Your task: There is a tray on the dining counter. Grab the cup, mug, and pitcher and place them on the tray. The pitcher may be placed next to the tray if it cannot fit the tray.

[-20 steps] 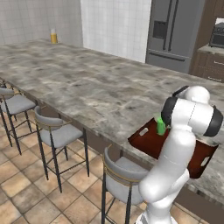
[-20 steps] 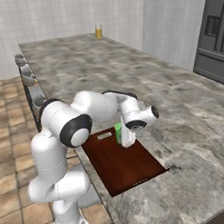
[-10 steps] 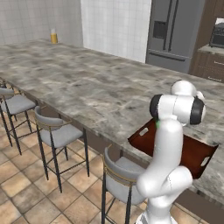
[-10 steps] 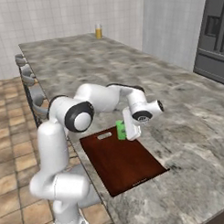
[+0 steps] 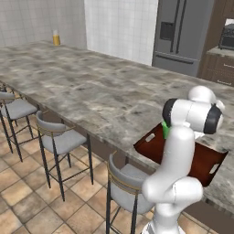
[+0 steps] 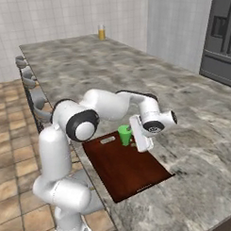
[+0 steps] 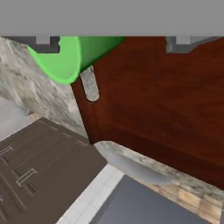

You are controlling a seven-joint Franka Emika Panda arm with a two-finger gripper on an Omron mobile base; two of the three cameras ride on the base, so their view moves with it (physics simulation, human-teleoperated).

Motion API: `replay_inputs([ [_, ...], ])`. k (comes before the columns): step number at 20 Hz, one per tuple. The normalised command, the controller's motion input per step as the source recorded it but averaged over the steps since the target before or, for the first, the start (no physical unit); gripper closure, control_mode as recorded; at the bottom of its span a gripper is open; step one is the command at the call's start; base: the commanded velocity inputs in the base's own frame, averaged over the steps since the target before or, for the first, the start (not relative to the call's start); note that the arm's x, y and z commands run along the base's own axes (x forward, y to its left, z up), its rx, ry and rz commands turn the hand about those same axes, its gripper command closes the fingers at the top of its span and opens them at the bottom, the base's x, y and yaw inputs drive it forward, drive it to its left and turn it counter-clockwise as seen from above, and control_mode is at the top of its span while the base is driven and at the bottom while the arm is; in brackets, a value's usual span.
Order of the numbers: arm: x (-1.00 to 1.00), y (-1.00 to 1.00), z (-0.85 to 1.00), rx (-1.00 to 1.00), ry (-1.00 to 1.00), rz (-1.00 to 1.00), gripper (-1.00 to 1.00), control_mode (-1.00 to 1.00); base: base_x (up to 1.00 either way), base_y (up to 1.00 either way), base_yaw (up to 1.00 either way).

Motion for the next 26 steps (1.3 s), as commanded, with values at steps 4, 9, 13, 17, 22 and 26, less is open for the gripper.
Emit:
replay_inputs([
  [4,-0.06,-0.06,0.23,-0.05,-0.22,0.07,-1.00,-1.00,0.00,0.00,0.00],
  [9,-0.25,-0.04,0.98,-0.03,-0.17,0.02,-1.00,-1.00,0.00,0.00,0.00],
  [13,-0.29,0.21,0.96,-0.10,-0.03,-0.03,-1.00,-1.00,0.00,0.00,0.00],
  [17,-0.03,0.86,0.82,-0.18,-0.23,-0.38,-1.00,-1.00,0.00,0.00,0.00],
  [22,0.00,0.43,0.77,-0.04,-0.09,-0.55,-1.00,-1.00,0.00,0.00,0.00],
  [26,-0.01,0.19,0.75,0.00,-0.10,-0.40,-1.00,-1.00,0.00,0.00,0.00],
])
